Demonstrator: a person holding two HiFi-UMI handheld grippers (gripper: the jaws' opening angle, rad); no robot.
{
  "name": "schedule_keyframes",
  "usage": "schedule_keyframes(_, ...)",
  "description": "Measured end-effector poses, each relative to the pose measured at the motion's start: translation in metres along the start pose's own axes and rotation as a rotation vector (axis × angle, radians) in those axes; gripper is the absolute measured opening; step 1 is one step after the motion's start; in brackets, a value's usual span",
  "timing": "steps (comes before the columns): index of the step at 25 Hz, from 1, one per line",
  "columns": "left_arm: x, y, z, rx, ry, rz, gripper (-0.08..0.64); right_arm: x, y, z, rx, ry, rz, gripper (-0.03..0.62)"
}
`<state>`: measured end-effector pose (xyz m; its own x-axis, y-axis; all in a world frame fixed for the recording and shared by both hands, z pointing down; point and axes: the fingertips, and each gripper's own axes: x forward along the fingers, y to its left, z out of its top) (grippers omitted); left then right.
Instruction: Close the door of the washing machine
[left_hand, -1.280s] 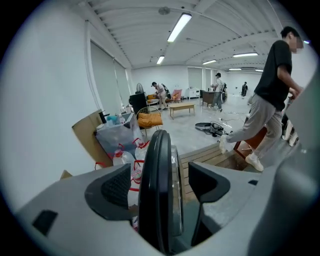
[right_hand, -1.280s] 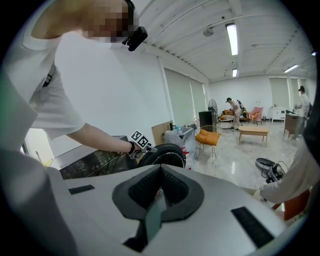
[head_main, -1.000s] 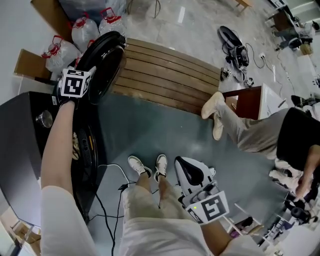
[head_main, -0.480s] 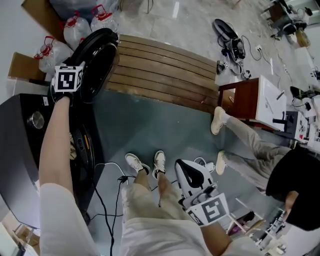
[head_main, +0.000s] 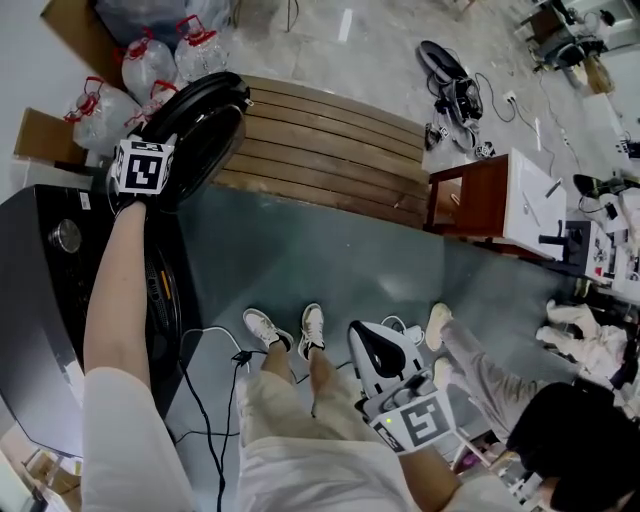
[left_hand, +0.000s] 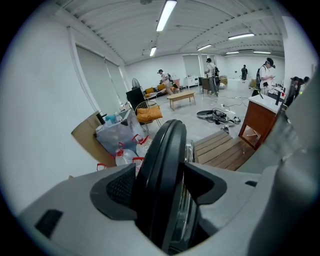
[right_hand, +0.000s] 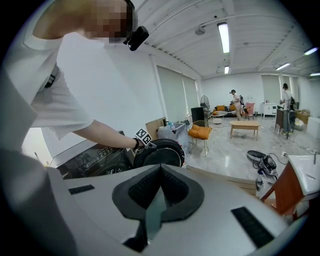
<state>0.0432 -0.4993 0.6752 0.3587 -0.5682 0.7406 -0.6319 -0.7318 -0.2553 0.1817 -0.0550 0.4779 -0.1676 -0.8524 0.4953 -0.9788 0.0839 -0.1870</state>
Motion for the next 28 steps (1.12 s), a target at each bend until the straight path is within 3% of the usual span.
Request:
schedule_keyframes(8, 0.003, -0.025, 0.000, 0.044, -0.027, -0.003, 0.313, -0.010, -0.014, -0.005, 0.011, -0.004, -0.017, -0.002)
schedule_keyframes(18, -0.012, -0.039, -0.007, 0.045, 0.011, 0.021, 0.328, -0.029, -0.026, -0.010, -0.004, -0.001, -0.032, -0.002)
schedule_keyframes(28, -0.033, -0.060, -0.014, 0.032, 0.022, 0.124, 0.334, -0.027, -0.023, -0.011, -0.008, -0.007, 0.021, -0.002)
